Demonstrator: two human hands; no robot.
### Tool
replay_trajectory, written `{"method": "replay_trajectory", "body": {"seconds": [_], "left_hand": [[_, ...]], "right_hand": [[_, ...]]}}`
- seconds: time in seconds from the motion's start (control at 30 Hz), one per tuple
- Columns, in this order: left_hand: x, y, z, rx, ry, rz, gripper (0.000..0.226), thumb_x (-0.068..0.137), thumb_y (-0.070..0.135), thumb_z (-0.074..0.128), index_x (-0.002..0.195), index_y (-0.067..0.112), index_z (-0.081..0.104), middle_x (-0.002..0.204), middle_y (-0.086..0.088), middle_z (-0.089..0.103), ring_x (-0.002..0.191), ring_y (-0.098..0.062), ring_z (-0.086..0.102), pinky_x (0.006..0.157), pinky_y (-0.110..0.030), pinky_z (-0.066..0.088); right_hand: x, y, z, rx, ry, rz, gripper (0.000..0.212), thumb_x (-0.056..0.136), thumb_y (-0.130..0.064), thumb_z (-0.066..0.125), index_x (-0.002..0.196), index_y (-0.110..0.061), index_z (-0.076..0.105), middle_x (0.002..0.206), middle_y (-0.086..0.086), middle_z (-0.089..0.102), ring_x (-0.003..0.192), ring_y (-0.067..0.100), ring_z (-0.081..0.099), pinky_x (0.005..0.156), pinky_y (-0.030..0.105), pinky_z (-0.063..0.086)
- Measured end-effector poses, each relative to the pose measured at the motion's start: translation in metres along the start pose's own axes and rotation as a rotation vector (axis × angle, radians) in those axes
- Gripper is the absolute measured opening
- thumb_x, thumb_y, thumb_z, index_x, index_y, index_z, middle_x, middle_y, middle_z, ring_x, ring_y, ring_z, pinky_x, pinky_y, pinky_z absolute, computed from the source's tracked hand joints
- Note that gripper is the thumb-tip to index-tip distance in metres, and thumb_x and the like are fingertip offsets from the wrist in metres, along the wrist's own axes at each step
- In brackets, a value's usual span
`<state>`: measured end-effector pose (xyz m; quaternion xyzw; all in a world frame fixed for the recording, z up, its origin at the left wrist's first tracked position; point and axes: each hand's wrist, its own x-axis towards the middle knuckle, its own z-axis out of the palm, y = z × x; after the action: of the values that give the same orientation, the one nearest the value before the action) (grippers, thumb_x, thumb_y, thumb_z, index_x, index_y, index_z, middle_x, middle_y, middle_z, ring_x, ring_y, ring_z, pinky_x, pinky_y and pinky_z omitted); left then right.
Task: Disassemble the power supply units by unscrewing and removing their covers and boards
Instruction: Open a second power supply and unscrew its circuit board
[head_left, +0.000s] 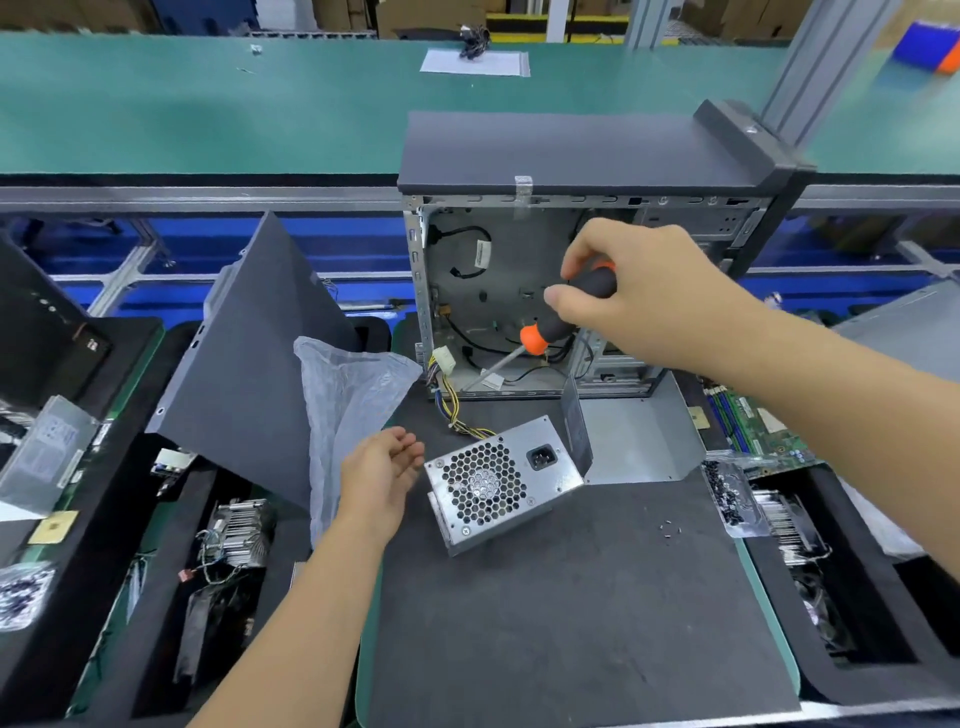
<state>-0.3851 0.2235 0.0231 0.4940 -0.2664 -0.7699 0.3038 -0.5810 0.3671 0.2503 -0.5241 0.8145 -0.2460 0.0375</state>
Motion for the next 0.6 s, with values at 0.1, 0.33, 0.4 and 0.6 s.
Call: {"method": "replay_trajectory", "body": {"seconds": [0.1,0.33,0.4,0.6], "left_hand": [[-0.002,-0.012,-0.013,-0.084,0.007,-0.121,0.019,0.093,-0.005,0.041,0.084,0.005,0.055,0.08,-0.01,0.06,0.063,-0.018,0.06,0.063,-0.029,0.05],[-0.01,-0.025,-0.016,0.112,-0.111,-0.201,0.047,0.098,0.043,0.058,0.108,-0.002,0.065,0.093,-0.014,0.071,0.07,-0.019,0.061,0.071,-0.032,0.048],[-0.014,-0.026,-0.018,0.14,-0.168,-0.193,0.054,0.095,0.05,0.061,0.108,-0.002,0.069,0.102,-0.017,0.074,0.085,-0.024,0.065,0.089,-0.042,0.05],[-0.028,-0.023,-0.02,0.223,-0.307,-0.145,0.04,0.076,0.052,0.076,0.086,0.014,0.082,0.095,-0.009,0.076,0.077,-0.016,0.069,0.072,-0.03,0.058]], "right_hand": [[-0.002,0.006,0.015,0.032,0.005,0.043,0.021,0.085,-0.048,0.065,0.092,-0.029,0.059,0.077,-0.002,0.063,0.067,0.011,0.057,0.059,0.023,0.046],[-0.01,0.014,0.045,0.119,-0.041,0.121,0.017,0.085,-0.044,0.068,0.087,-0.028,0.062,0.071,-0.007,0.061,0.059,0.007,0.052,0.047,0.014,0.04],[-0.013,0.014,0.05,0.109,-0.074,0.133,0.017,0.086,-0.045,0.067,0.086,-0.029,0.061,0.072,-0.006,0.063,0.063,0.01,0.055,0.057,0.022,0.045],[-0.018,0.012,0.057,0.119,-0.161,0.174,0.017,0.087,-0.044,0.067,0.083,-0.029,0.061,0.075,-0.001,0.067,0.072,0.022,0.067,0.065,0.036,0.055]]}}
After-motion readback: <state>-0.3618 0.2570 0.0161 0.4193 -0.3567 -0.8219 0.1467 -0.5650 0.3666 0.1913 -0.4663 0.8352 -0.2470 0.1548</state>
